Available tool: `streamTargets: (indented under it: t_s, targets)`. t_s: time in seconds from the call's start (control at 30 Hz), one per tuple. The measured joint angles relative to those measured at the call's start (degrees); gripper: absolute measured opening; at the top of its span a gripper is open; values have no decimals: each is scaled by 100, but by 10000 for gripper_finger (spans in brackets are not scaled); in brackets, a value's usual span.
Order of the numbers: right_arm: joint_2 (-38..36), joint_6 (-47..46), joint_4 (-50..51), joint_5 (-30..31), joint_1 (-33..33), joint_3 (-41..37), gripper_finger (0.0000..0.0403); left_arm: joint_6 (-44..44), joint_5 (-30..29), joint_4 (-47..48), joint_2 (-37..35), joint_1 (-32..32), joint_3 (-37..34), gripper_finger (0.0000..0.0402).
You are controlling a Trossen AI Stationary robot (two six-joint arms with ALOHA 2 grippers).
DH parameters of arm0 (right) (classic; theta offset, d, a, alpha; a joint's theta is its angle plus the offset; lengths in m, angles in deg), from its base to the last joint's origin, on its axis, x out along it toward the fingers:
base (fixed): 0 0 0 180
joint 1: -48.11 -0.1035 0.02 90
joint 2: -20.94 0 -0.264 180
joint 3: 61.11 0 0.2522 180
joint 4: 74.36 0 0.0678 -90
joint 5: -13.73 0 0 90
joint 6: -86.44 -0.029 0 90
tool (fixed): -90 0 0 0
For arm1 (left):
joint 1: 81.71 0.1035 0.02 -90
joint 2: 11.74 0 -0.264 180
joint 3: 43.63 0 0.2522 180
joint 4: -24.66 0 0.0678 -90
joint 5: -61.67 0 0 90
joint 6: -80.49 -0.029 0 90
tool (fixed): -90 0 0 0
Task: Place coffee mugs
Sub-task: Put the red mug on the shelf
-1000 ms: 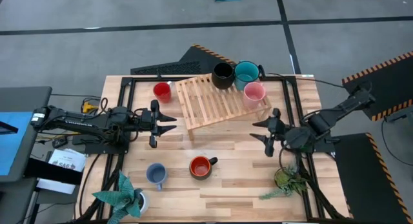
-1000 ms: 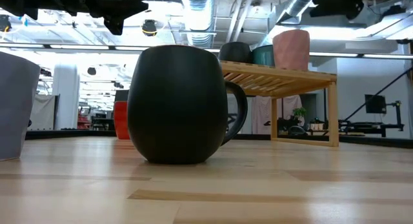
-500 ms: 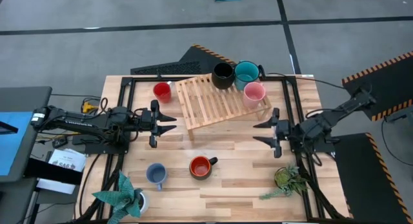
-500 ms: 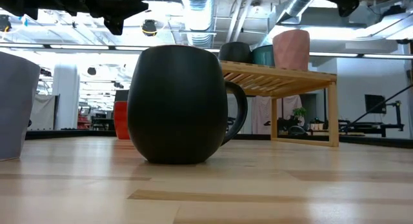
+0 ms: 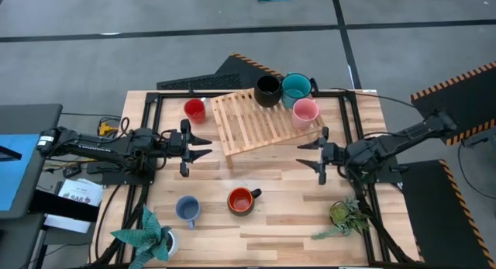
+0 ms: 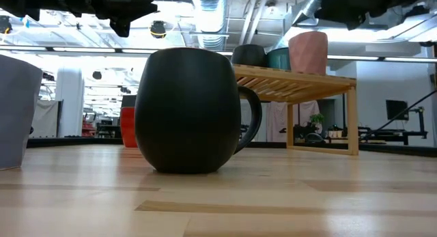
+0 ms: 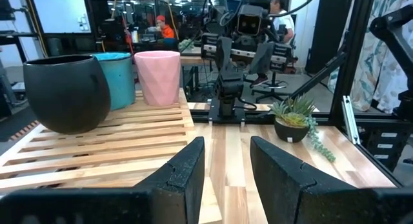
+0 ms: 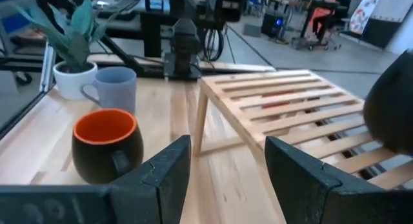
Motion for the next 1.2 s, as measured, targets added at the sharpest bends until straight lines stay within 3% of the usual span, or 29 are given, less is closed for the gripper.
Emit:
streamTargets:
  t_s: [0.37, 0.63, 1.0, 1.1, 1.2]
  targets:
    - [241, 186, -429, 2, 22, 0, 223, 0, 10, 11, 0, 1, 0, 112]
    - [242, 187, -420, 4, 22, 0, 223, 232, 525, 35, 35, 0, 0, 112]
    - [242, 186, -394, 4, 22, 2, 223, 532, -729, 39, 414, 4, 0, 112]
    - [243, 186, -364, 4, 22, 2, 223, 636, -817, 97, 539, 7, 8, 112]
    - [242, 186, -356, 4, 22, 2, 223, 623, -1166, 468, 591, -2, 189, 112]
